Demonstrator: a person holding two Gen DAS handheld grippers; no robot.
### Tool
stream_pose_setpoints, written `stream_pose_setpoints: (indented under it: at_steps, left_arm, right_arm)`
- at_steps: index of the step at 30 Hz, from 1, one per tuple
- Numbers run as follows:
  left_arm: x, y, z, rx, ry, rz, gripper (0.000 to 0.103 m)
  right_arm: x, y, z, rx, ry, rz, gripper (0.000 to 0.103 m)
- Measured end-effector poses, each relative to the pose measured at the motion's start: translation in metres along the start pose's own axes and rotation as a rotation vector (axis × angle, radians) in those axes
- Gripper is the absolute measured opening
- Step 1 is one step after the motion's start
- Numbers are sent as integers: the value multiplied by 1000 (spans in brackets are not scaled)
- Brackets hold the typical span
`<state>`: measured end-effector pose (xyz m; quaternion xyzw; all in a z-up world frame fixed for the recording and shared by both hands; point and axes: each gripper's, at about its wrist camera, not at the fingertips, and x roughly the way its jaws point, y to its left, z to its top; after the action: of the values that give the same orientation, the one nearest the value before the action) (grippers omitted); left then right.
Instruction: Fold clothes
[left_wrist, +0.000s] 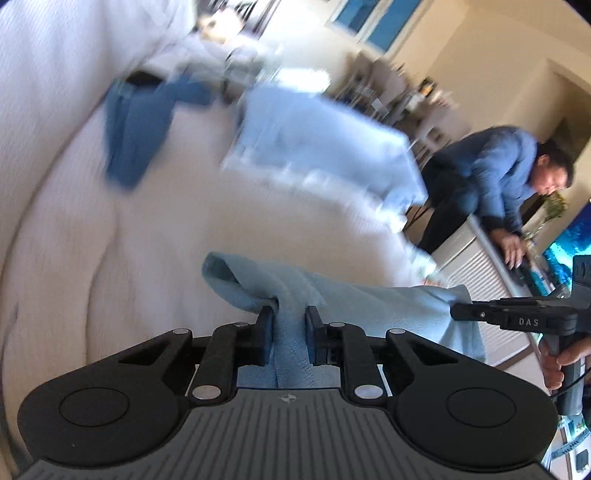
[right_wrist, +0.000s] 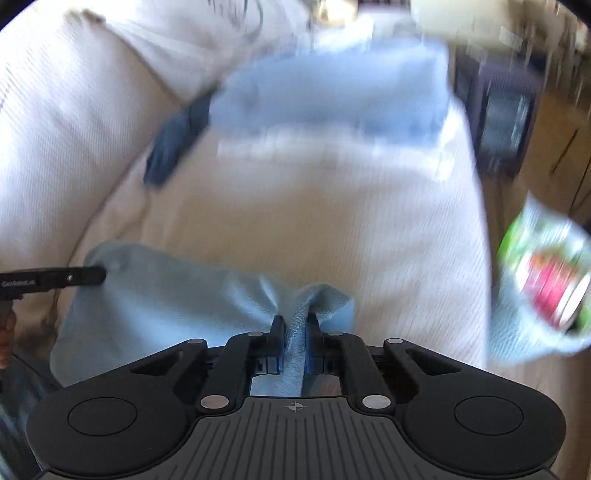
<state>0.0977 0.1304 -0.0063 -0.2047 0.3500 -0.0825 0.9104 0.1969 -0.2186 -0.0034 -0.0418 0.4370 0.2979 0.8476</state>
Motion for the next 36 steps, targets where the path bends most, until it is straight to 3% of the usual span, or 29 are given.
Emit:
stream_pose_setpoints:
  at_steps: [3,5,8,9,11,14,15,18,23,25,26,28,29,33,36]
  left_arm:
    - [8,-6,20,32,-66,2,16]
    - [26,2,26,10,-48,55,19]
    - [57,24,25,12,7,173,30]
    - [64,32,23,4,27,215,39]
    - [71,51,20,-51,71,260,45]
    - [65,71,15,-117,115,237,58]
    - [63,72,14,-119,121,233,60]
    - [55,68,9,-81,114,207,62]
    - [48,34,-4,45,148,70,62]
    - [56,20,-13,135,192,129,62]
    - [62,16,-19,165,212,171,60]
    - [73,16,-28,192,232,207,32]
    - [71,17,-29,185,229,173,13]
    - [52,15,-9,201,177,132,6]
    - [40,16,15,217,156,144,5]
  right_arm:
    - [-9,-6,20,17,-85,-13,11]
    - [1,-12,28,55,-91,8,14]
    - [32,-30,26,158,3,40,18]
    - [44,-31,22,158,31,21,19]
    - [64,-35,13,159,80,-16,28]
    - [72,-44,2,188,108,-40,46]
    - [70,-47,-1,209,114,-30,48]
    - [59,-57,-8,271,127,44,48]
    - [45,-47,-21,279,201,159,48]
    - [49,-40,-26,270,222,161,48]
    - [51,-38,-29,266,226,155,47]
    - [57,-35,-32,282,228,140,46]
    - [59,-34,-33,295,227,131,37]
    - [49,-27,-37,297,177,109,14]
    - [40,-26,-36,318,164,137,8]
